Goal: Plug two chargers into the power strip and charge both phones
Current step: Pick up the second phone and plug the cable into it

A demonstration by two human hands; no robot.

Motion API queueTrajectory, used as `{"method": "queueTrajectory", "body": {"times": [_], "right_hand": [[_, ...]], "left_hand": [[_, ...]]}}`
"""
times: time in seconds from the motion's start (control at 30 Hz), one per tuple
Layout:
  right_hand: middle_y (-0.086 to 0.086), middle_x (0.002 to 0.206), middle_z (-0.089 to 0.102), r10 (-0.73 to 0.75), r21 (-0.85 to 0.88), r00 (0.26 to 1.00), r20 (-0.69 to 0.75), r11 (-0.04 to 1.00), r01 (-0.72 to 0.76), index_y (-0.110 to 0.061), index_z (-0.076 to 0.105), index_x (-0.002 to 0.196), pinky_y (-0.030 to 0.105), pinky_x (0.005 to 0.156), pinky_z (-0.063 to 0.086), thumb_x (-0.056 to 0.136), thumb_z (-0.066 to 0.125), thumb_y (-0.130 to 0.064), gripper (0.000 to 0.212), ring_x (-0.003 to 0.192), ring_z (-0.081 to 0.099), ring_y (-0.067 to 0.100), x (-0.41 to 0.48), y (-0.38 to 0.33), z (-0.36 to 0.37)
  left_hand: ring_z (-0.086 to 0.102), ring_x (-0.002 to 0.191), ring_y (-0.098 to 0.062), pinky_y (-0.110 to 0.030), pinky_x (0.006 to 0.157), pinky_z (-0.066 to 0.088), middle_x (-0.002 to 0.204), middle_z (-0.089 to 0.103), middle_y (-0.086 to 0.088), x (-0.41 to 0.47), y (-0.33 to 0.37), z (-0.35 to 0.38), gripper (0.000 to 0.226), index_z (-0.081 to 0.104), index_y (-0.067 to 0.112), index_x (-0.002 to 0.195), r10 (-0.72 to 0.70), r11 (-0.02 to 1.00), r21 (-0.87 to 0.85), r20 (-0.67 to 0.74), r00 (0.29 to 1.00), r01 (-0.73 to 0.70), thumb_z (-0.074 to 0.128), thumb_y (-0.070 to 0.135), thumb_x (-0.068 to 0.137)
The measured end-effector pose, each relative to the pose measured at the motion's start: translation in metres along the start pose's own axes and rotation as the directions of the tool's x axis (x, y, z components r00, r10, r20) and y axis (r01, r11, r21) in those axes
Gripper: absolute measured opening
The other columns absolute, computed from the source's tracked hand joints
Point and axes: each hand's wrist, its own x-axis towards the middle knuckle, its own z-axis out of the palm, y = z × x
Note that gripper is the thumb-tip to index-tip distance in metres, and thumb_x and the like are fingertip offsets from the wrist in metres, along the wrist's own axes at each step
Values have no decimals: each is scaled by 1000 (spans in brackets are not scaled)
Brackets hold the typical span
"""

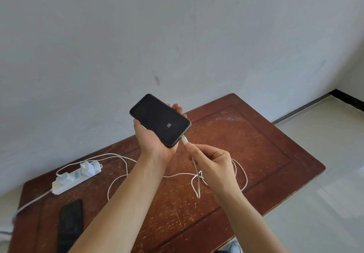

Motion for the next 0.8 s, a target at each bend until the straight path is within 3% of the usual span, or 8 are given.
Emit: {"method": "queueTrajectory", "body": {"times": [0.13,0.33,0.47,0.8], "right_hand": [[-14,58,71,44,-33,999,20,999,-43,-30,84,77,6,51,45,86,78,-35,12,51,62,-5,5,-2,-5],[-12,56,67,97,-39,992,87,995,-94,-24,84,80,9,52,44,87,77,-34,15,50,56,-3,11,-2,-12],[-11,58,67,116,-43,987,109,993,-112,-24,84,81,11,52,43,87,76,-38,17,51,54,-2,11,0,-14],[-4,70,76,110,78,994,-25,991,-108,-25,84,83,13,63,53,86,77,-34,12,63,66,1,3,9,-5]], "left_hand": [[69,113,-39,-50,86,59,119,72,-20,0,2,0,69,76,9,110,-12,999,48,13,1000,11,42,66,95],[68,115,-38,-50,88,58,122,70,-20,0,5,1,78,58,9,136,-64,989,137,31,997,59,39,72,94],[69,111,-38,-49,88,58,119,71,-20,0,5,3,81,59,8,133,-62,980,192,31,998,55,34,75,94],[72,107,-36,-49,85,59,112,74,-18,-1,-4,3,82,63,13,127,20,967,253,-10,1000,-17,22,77,95]]}}
